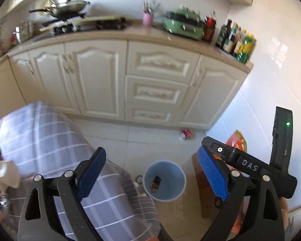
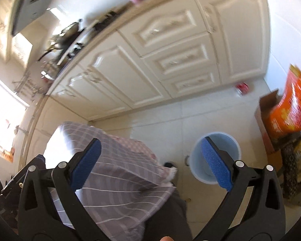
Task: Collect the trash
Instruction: 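Move both open grippers back over the table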
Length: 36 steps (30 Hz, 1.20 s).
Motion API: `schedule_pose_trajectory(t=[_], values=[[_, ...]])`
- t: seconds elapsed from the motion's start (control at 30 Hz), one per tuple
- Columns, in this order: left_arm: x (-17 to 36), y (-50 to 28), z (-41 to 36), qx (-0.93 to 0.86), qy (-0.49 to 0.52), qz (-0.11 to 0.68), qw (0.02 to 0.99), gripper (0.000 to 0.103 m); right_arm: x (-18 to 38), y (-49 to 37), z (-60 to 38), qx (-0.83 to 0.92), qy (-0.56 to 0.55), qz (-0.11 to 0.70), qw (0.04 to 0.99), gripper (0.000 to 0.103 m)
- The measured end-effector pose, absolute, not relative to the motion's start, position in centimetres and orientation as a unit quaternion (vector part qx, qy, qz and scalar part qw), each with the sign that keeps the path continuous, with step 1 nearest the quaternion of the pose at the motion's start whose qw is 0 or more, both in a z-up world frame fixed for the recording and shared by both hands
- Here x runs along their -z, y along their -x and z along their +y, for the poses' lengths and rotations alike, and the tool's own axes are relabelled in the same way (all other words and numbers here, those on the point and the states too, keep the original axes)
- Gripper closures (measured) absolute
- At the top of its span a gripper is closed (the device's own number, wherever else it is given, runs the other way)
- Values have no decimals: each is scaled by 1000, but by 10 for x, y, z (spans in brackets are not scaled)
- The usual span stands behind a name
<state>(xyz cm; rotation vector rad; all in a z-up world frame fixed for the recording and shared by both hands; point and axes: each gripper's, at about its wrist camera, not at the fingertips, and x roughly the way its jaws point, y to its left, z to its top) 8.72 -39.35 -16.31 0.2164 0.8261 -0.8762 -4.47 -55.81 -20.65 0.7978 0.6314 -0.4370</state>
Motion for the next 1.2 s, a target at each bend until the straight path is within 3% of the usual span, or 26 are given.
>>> schedule_pose_trajectory(t=[0.33,0.73,1.2], values=[[102,-97,-283,347,-53,321,880,11,134,3,-461,115,-297,274,908,6],[86,-91,-158,250,-14,273,929,10,99,-36,-356,29,-217,272,937,6],[114,-88,-50,151,-4,272,950,10,129,-72,-252,-69,-132,341,928,6]])
